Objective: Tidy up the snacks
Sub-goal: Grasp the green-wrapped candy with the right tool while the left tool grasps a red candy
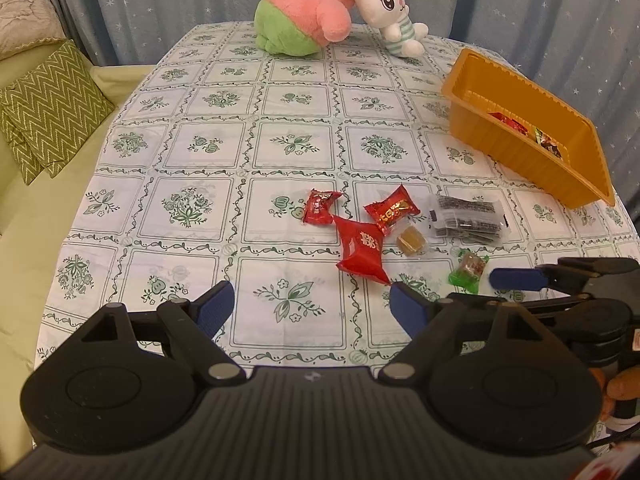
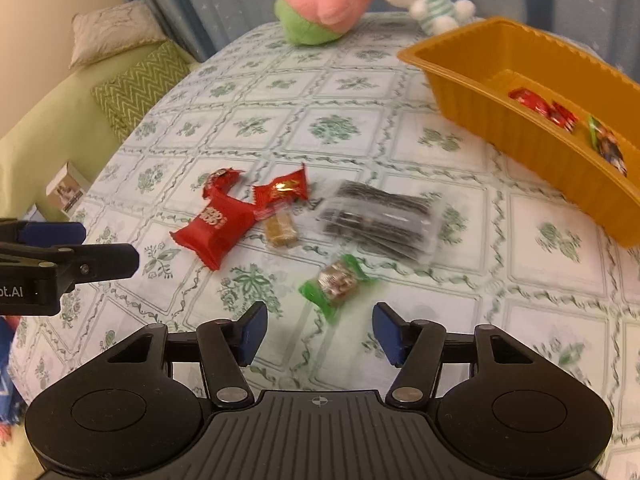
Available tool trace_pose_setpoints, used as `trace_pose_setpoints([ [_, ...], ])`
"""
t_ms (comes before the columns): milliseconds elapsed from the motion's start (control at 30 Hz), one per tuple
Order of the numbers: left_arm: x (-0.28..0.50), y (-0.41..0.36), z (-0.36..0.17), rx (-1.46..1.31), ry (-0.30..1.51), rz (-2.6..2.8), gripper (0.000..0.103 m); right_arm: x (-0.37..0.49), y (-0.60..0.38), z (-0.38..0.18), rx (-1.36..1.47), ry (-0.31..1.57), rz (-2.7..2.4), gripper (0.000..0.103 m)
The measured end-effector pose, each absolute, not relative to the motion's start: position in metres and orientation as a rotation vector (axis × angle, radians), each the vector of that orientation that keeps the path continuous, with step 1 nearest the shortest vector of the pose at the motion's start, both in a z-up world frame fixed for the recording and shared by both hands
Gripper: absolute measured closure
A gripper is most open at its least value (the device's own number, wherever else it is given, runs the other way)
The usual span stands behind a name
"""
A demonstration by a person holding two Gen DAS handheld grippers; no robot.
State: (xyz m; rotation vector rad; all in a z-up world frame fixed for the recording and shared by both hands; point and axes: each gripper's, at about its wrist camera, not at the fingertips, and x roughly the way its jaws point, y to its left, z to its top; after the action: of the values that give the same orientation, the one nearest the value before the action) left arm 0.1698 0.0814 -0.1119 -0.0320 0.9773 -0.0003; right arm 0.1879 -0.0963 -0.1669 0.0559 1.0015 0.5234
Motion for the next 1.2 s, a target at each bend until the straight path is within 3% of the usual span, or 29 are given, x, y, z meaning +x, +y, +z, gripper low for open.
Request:
trace_pose_setpoints([
  [733,0.187,0.080,-0.123,-0.004,0.986,-0.056,0.025,0.200,-0.068,-0.170,-0.076,0.934,0.435,0.080],
  [1000,0.198,0.073,-0.126,0.027,0.972,-0.088,0.032,0.198,-0.084,-0.164,-0.014,0.964,0.455,0.082],
  [1200,0.212,0.067,-0.130,0.059,0.974,-0.114,0.045,0.194,-0.103,-0.156,0.048,0.974,0.442,0.082],
])
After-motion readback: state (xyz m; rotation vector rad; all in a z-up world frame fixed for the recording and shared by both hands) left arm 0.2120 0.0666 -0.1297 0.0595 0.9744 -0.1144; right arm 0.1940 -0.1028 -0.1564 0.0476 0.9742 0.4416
